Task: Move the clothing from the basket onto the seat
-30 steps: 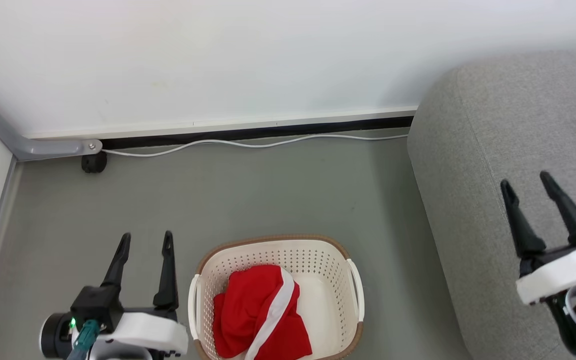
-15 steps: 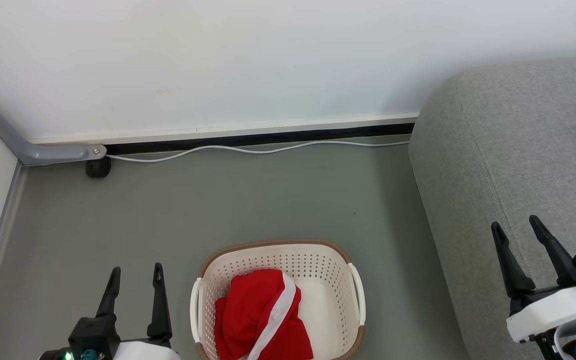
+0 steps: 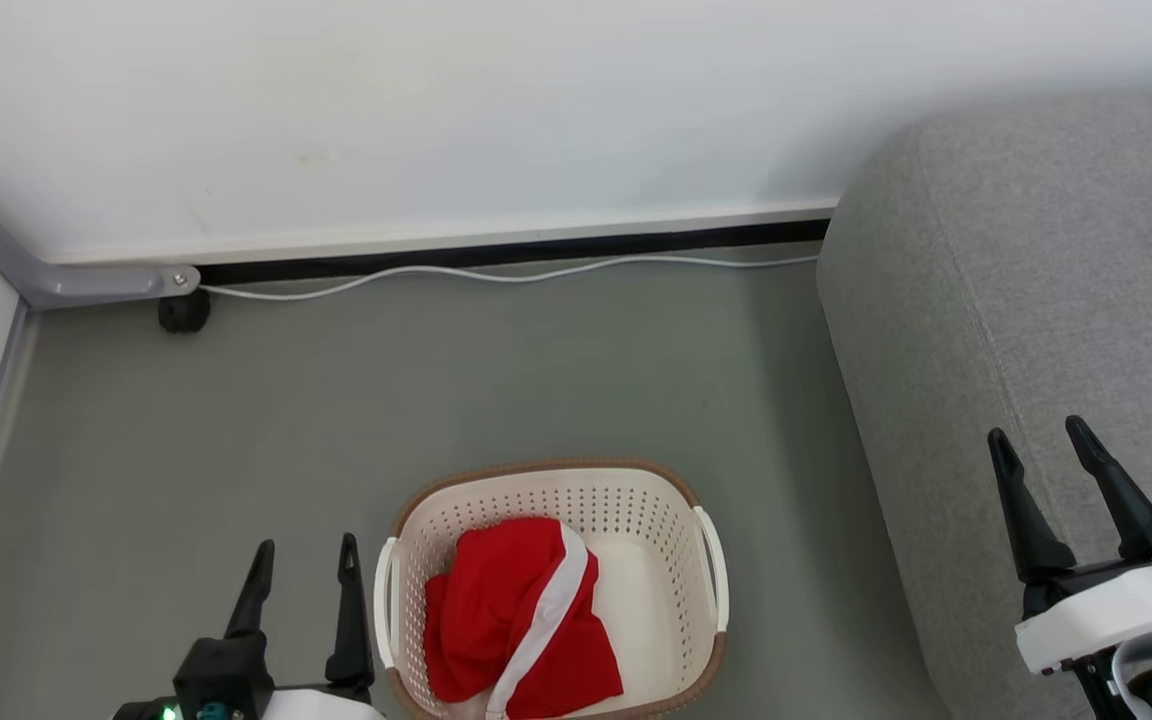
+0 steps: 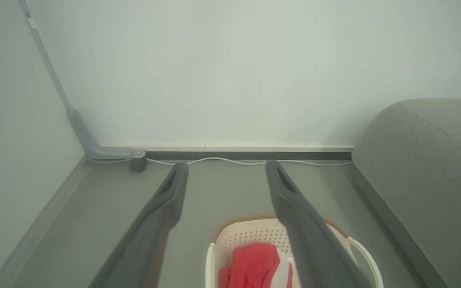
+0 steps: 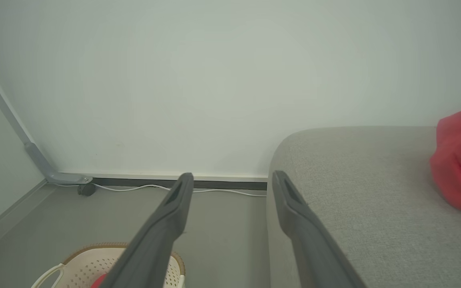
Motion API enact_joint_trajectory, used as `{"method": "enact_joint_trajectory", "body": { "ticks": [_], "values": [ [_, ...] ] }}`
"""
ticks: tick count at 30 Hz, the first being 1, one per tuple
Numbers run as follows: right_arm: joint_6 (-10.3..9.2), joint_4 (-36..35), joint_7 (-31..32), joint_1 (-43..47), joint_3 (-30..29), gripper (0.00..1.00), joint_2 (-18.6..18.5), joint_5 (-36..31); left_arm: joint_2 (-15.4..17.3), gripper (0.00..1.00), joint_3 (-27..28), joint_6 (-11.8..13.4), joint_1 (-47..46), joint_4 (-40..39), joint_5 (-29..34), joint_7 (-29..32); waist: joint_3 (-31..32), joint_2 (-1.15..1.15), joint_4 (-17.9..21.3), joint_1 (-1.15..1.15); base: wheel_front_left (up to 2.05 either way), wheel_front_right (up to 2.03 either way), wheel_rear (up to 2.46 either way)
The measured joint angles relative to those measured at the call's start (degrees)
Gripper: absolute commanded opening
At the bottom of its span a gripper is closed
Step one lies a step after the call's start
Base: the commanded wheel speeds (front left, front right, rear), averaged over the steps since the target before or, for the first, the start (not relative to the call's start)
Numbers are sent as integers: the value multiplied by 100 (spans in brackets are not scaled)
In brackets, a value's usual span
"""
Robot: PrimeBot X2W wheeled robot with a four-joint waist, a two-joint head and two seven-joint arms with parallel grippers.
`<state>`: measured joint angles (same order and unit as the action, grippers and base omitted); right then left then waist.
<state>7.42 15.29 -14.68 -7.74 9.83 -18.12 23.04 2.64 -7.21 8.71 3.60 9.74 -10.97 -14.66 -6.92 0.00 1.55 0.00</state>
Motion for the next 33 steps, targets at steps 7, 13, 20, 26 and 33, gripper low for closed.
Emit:
{"method": "enact_joint_trajectory", "body": {
  "ticks": [7,13,20,26,33],
  "values": [
    [0,-294,0,-315,47,100,-53,31,4,100,-379,126,-195,342,-254,1,-455,0,62,0,0,0,0],
    [0,-580,0,-694,158,100,-264,264,1,100,-809,254,-866,756,-381,1,-1057,0,144,0,0,0,0],
    [0,-912,0,-1115,193,100,-439,491,-1,100,-1193,348,-1612,1312,-597,1,-1813,0,272,0,0,0,0],
    [0,-1150,0,-1510,249,100,-532,584,-2,100,-1474,454,-2263,1773,-902,1,-2448,0,399,0,0,0,0],
    [0,-1429,0,-1847,299,100,-666,725,-11,100,-2089,453,-3097,2441,-1268,0,-3179,0,503,0,0,0,0]
  ]
}}
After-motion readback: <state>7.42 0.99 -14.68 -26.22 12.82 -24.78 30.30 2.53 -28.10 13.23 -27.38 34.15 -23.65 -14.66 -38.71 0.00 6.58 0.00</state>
